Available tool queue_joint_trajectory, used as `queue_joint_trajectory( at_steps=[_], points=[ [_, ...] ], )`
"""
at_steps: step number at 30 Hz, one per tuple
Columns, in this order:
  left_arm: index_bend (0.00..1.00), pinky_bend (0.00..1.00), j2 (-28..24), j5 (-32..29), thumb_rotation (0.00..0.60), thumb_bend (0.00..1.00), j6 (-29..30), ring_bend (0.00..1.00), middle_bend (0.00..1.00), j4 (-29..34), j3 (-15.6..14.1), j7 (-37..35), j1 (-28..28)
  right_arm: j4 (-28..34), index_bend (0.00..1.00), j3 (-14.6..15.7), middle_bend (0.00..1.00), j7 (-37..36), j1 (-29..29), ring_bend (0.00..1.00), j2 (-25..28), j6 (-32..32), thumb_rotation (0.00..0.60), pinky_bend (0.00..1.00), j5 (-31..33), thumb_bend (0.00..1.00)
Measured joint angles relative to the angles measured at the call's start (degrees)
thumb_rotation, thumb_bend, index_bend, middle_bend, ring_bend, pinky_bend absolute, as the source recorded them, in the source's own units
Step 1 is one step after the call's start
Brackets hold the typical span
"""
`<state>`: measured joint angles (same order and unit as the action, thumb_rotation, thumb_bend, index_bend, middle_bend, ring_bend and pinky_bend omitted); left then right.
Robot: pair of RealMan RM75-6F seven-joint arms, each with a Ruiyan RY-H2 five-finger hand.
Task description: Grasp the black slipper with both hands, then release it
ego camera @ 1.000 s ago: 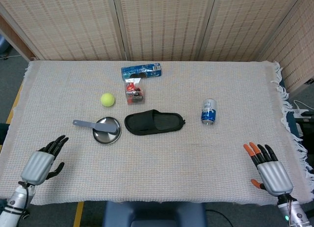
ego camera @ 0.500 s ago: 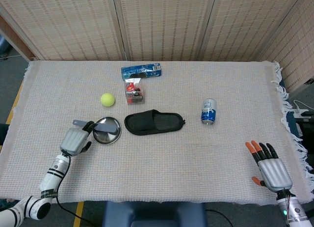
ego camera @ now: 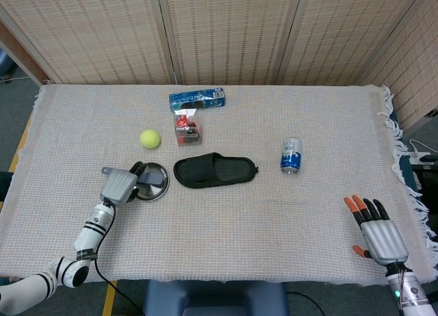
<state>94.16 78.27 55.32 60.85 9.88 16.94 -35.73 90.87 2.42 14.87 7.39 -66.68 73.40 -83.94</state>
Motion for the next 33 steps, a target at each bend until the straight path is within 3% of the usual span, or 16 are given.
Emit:
queue_joint_trajectory(
  at_steps=[13, 21, 33],
  points=[
    [0.23, 1.0, 2.59, -1.19, 0.6, 0.39, -2.33, 0.82, 0.21, -5.12, -1.16, 0.98, -2.4, 0.7, 0.0, 0.14, 0.0, 0.71, 0.1, 0.0, 0.29, -1.0, 0.6, 0.0, 0.88, 0.05],
    [0.29, 1.0, 3.26, -1.21, 0.6, 0.39, -1.36, 0.82, 0.34, -6.23, -1.5, 0.5, -2.97, 0.72, 0.0, 0.1, 0.0, 0.99, 0.3, 0.0, 0.23, -1.75, 0.6, 0.0, 1.5, 0.05],
    [0.38, 1.0, 3.44, -1.26, 0.6, 0.39, -0.45, 0.82, 0.43, -6.59, -1.94, 0.35, -3.38, 0.91, 0.0, 0.26, 0.0, 1.67, 0.39, 0.0, 0.06, -2.11, 0.6, 0.0, 1.72, 0.05]
  ],
)
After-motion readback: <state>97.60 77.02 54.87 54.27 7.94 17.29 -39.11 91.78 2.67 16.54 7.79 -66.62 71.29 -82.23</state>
